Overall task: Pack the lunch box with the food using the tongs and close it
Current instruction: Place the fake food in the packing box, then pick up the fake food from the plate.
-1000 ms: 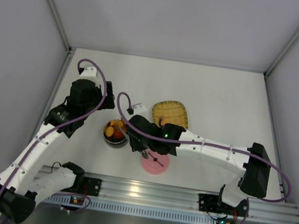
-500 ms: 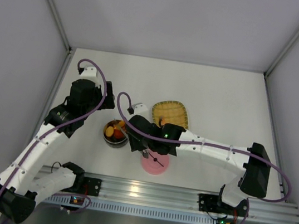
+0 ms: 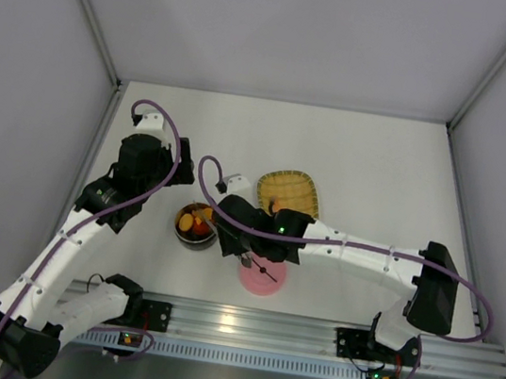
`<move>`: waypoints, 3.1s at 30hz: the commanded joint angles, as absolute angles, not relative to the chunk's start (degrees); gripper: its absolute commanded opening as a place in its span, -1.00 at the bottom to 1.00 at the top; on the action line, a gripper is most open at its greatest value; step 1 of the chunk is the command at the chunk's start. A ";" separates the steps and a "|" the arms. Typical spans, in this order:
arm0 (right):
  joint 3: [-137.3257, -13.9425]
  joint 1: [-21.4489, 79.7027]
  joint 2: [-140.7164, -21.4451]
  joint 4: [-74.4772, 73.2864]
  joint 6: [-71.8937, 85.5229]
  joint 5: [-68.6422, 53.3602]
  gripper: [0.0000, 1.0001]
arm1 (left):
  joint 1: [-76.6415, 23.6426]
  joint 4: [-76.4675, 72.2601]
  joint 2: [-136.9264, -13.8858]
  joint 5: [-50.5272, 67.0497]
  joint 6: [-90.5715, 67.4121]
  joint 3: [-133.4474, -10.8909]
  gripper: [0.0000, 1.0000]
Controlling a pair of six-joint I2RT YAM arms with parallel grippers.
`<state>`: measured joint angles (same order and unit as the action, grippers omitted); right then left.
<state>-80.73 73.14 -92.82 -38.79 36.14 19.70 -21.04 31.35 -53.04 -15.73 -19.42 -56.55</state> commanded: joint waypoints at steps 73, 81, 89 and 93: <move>-53.45 52.91 -73.74 -31.47 40.69 17.58 -0.10 | -20.74 30.50 -53.00 -15.56 -19.42 -56.51 0.97; -50.80 51.15 -72.16 -28.83 42.10 13.54 -0.12 | -20.74 30.41 -53.17 -15.64 -19.42 -56.51 0.97; -51.33 51.15 -72.60 -27.77 41.75 11.60 -0.17 | -20.66 30.50 -53.17 -15.56 -19.51 -56.51 0.97; -51.50 51.15 -72.60 -28.12 41.49 11.86 -0.21 | -20.66 30.50 -53.17 -15.56 -19.51 -56.51 0.97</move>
